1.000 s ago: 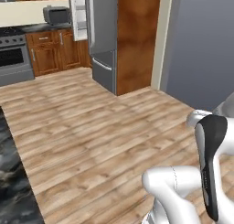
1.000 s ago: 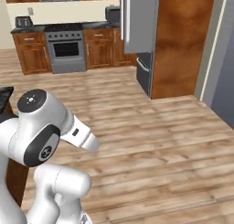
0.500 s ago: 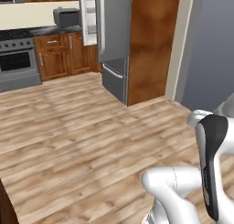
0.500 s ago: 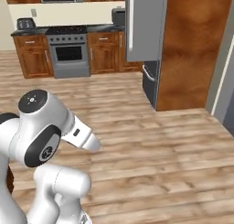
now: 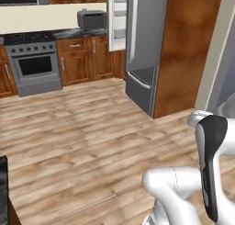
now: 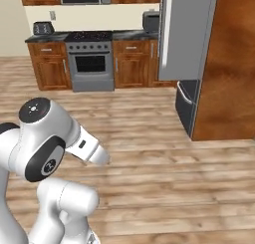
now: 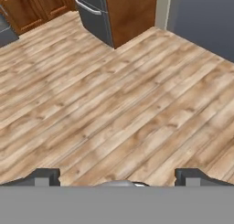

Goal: Gather the eggplant and carrot from the fridge and place them on a tray on the dining counter. Then gather the steak and chicken drumstick from the fridge and place them on the other tray.

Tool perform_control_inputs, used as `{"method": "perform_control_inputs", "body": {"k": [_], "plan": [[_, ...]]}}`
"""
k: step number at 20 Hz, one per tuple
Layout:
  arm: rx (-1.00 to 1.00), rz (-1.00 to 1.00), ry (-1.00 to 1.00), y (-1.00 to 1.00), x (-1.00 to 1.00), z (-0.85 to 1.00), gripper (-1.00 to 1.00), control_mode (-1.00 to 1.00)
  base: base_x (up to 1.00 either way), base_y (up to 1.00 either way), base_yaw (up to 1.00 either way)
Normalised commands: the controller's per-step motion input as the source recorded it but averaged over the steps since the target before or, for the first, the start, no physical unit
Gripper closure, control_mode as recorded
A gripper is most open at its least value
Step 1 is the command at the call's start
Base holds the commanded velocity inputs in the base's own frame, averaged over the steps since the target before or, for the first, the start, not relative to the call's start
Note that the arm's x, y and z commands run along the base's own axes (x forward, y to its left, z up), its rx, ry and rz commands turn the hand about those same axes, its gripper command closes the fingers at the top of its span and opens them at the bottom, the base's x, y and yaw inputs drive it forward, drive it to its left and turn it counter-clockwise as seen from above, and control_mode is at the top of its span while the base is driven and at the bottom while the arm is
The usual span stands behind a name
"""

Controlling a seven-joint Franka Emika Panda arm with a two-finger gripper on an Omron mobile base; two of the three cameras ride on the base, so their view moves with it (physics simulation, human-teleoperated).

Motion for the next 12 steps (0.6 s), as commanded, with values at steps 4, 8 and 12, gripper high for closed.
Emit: {"method": "perform_control_inputs", "body": {"k": [4,8,12], "plan": [[0.0,0.0,0.0,0.0,0.0,0.0,-1.0,1.0,1.0,0.04,0.19],[0.0,0.0,0.0,0.0,0.0,0.0,-1.0,1.0,1.0,0.22,0.13],[0.0,0.0,0.0,0.0,0.0,0.0,-1.0,1.0,1.0,0.45,0.05]]}}
